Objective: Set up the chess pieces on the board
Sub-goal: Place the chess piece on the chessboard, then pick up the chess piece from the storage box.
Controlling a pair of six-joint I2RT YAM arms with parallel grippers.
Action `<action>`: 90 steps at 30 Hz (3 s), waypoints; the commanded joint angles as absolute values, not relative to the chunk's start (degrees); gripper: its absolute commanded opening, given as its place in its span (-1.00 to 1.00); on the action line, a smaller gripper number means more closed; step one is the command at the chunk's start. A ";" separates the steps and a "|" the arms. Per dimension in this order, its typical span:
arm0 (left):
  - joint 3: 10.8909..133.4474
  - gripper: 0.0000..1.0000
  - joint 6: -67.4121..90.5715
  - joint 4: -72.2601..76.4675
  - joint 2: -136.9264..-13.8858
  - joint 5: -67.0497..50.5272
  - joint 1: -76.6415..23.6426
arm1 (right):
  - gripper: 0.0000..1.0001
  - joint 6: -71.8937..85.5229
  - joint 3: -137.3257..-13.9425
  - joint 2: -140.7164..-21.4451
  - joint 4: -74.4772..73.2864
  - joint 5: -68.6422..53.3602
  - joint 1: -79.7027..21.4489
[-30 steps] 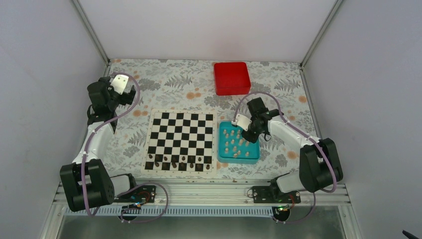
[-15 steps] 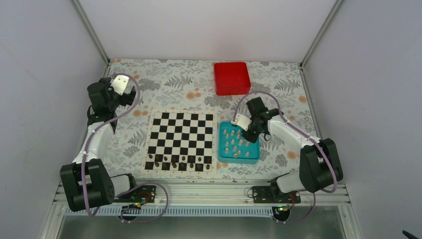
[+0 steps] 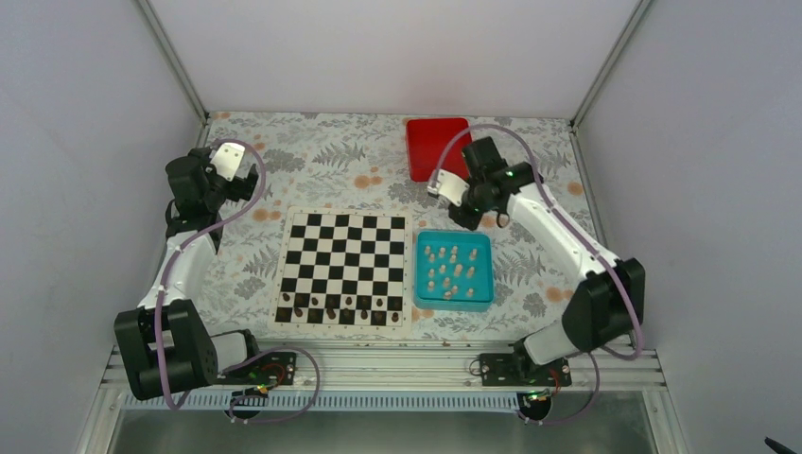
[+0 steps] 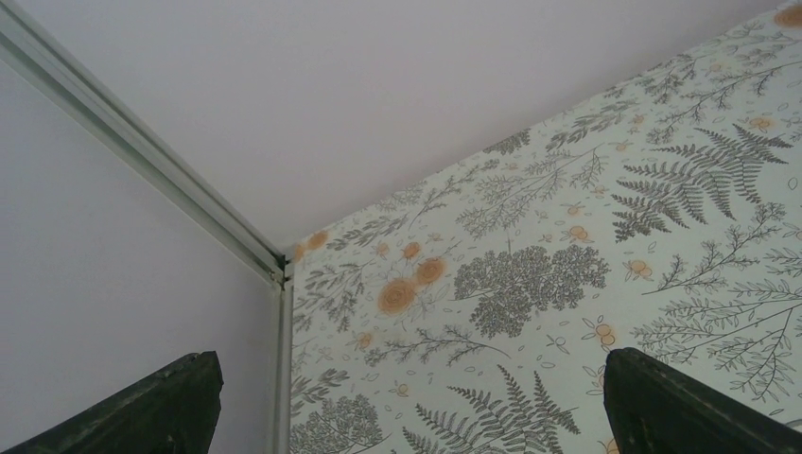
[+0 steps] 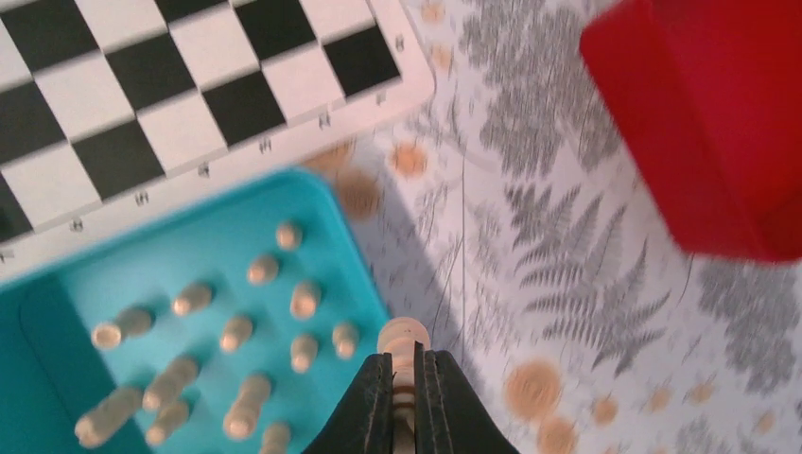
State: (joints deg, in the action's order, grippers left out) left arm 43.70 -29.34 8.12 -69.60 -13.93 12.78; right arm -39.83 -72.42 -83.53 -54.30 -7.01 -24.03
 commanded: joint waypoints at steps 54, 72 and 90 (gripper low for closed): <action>45.06 1.00 -31.40 10.62 -77.87 -28.07 24.17 | -0.68 -42.67 -133.40 -143.50 -55.97 -8.68 -47.79; 44.82 1.00 -31.09 10.52 -76.89 -28.27 24.24 | -0.17 -41.31 -128.04 -133.47 -53.45 -9.86 -46.12; 44.94 1.00 -30.55 6.52 -74.14 -26.69 24.26 | -0.09 -42.59 -70.78 -86.58 -51.72 -7.71 -29.62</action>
